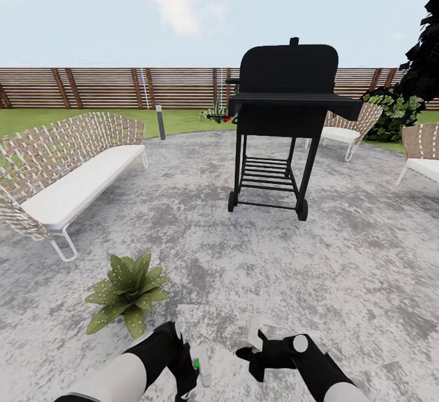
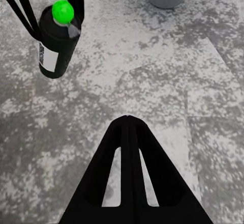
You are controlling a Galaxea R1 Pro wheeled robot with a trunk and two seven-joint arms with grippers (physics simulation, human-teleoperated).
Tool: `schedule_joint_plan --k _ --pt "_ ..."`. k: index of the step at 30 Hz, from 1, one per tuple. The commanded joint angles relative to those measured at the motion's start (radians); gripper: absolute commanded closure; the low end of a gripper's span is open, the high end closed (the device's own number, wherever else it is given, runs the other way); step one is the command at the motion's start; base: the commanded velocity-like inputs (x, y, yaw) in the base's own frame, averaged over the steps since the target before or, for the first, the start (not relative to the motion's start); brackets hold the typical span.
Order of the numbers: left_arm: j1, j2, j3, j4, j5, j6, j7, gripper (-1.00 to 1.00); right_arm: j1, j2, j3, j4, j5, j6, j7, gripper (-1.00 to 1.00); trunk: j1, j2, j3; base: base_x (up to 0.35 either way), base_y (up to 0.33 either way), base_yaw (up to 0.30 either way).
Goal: Pick up the pesticide atomizer in the garden and spray insectifuge to fully cover both potted plants in the garden.
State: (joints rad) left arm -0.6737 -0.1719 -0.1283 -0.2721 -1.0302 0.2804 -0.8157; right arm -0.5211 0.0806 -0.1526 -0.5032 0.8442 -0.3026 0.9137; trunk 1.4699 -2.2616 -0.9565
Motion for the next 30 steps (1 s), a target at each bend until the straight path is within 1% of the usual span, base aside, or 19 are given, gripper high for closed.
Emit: schedule_joint_plan --k 1,2,5,12,16,18,20,22,24,28,29,30 --pt "0.000 -0.001 -0.001 -0.002 0.002 0.008 -0.003 1.00 -0.001 0.013 -0.008 0.000 0.009 -0.004 0.005 1.00 0.000 0.000 -0.001 0.000 0.000 0.000" --pt "0.000 -0.001 -0.002 -0.002 0.008 0.008 0.002 1.00 0.000 0.028 -0.008 0.000 0.009 -0.004 0.005 1.00 0.000 0.000 -0.001 0.000 0.000 0.000" --pt "0.000 -0.001 -0.001 -0.001 0.011 0.008 0.003 1.00 0.000 0.044 -0.007 0.000 0.009 -0.004 0.005 1.00 0.000 0.000 -0.001 0.000 0.000 0.000" --pt "0.000 -0.003 -0.002 -0.002 0.012 0.007 0.003 1.00 0.000 0.048 -0.007 0.000 0.008 -0.004 0.005 1.00 0.000 0.000 -0.001 0.000 0.000 0.000" --pt "0.000 -0.003 -0.001 -0.004 0.016 0.004 0.001 1.00 0.000 0.064 -0.007 0.000 0.009 -0.004 0.005 1.00 0.000 0.000 -0.001 0.000 0.000 0.000" --pt "0.000 -0.003 -0.001 -0.004 0.031 0.001 -0.001 1.00 0.000 0.067 -0.007 0.000 0.009 -0.004 0.005 1.00 0.000 0.000 -0.001 0.000 0.000 0.000" --pt "0.000 -0.003 -0.001 -0.004 0.065 -0.001 -0.006 1.00 0.000 0.068 -0.007 0.000 0.009 -0.004 0.005 1.00 0.000 0.000 -0.001 0.000 0.000 0.000" --pt "0.000 -0.003 -0.001 -0.004 0.089 -0.003 -0.009 1.00 0.000 0.068 -0.007 0.000 0.009 -0.004 0.004 1.00 0.000 0.000 -0.001 0.000 0.000 0.000" --pt "0.000 -0.003 -0.001 -0.004 0.097 -0.006 -0.011 1.00 0.000 0.068 -0.007 0.000 0.009 -0.004 0.004 1.00 0.000 0.000 -0.001 0.000 0.000 0.000" --pt "0.000 -0.003 -0.001 -0.003 0.101 -0.011 -0.013 1.00 0.000 0.068 -0.008 0.000 0.009 -0.004 0.004 1.00 0.000 0.000 -0.001 0.000 0.000 0.000" --pt "0.000 -0.003 -0.001 -0.003 0.103 -0.023 -0.013 1.00 0.000 0.068 -0.008 0.000 0.009 -0.004 0.004 1.00 0.000 0.000 -0.001 0.000 0.000 0.000" --pt "0.000 -0.003 -0.001 -0.001 0.166 -0.046 -0.014 1.00 0.000 0.068 -0.008 -0.001 0.009 -0.004 0.004 1.00 0.000 0.000 -0.001 0.000 0.000 0.000"
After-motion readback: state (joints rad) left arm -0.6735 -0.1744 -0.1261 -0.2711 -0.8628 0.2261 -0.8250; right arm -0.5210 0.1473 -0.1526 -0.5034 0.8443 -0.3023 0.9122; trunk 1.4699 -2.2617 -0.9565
